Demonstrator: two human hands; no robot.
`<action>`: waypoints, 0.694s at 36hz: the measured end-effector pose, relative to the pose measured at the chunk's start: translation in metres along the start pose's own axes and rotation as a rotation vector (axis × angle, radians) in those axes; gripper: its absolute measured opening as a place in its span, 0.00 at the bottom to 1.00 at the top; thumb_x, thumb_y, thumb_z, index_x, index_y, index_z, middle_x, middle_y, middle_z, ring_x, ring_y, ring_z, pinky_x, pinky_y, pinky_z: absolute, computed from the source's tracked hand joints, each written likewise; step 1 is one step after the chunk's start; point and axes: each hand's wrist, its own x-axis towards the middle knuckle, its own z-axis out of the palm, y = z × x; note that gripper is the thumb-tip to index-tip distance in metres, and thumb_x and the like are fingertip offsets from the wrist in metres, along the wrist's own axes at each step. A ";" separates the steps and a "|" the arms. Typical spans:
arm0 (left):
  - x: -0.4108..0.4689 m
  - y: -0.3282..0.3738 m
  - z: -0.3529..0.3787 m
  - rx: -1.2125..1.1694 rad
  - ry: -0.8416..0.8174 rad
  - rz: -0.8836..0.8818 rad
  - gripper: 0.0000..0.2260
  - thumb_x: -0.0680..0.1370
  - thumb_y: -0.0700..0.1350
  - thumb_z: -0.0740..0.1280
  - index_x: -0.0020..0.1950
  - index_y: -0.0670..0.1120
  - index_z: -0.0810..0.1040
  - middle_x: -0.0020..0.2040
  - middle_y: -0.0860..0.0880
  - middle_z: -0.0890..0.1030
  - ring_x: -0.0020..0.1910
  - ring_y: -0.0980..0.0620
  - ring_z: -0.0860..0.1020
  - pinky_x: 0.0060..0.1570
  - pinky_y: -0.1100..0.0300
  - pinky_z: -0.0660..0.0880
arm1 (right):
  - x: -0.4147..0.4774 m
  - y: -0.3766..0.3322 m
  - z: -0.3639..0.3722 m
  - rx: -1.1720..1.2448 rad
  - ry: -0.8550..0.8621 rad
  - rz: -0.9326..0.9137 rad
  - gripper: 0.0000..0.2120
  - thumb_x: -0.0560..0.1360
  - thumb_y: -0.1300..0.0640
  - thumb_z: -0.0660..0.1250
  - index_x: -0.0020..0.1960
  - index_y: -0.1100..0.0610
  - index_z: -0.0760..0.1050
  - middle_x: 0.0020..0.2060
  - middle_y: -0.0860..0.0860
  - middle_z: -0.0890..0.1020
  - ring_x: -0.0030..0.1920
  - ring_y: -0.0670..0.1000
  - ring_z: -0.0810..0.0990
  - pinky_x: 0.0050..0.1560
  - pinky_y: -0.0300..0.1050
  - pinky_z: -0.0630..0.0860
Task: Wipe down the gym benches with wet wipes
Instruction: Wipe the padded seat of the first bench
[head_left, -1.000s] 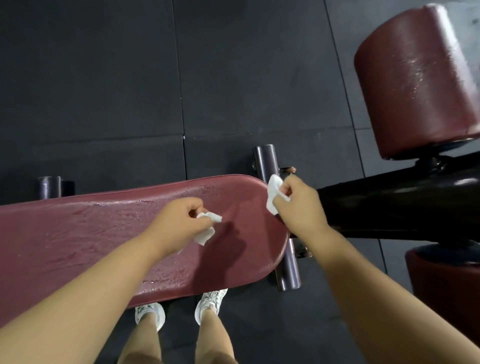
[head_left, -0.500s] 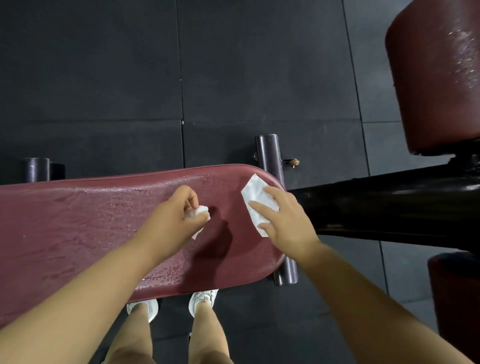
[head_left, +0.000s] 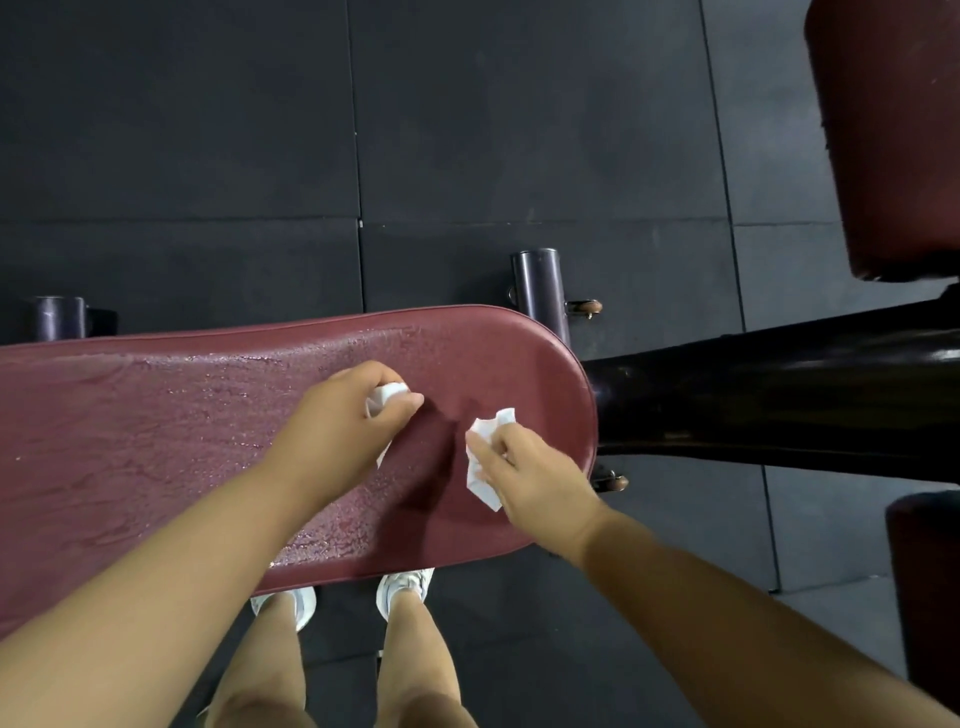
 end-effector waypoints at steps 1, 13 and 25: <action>0.000 -0.001 -0.001 0.010 0.004 0.001 0.05 0.75 0.52 0.67 0.44 0.51 0.76 0.40 0.51 0.78 0.34 0.55 0.75 0.31 0.61 0.67 | 0.002 0.006 -0.005 0.001 -0.039 -0.010 0.04 0.79 0.49 0.61 0.46 0.44 0.72 0.40 0.45 0.73 0.38 0.46 0.73 0.40 0.43 0.73; 0.002 -0.014 -0.010 0.199 0.042 -0.035 0.09 0.76 0.35 0.60 0.45 0.48 0.74 0.47 0.48 0.71 0.39 0.49 0.71 0.33 0.60 0.67 | 0.098 -0.015 -0.010 0.003 0.222 0.280 0.12 0.78 0.62 0.56 0.60 0.58 0.70 0.55 0.55 0.70 0.51 0.54 0.69 0.44 0.41 0.63; -0.016 -0.034 -0.018 0.330 -0.023 0.051 0.05 0.76 0.52 0.67 0.47 0.51 0.77 0.46 0.52 0.73 0.44 0.51 0.74 0.43 0.57 0.70 | 0.067 0.022 -0.025 0.044 0.391 0.580 0.12 0.77 0.66 0.58 0.58 0.62 0.74 0.56 0.59 0.71 0.46 0.55 0.73 0.44 0.37 0.64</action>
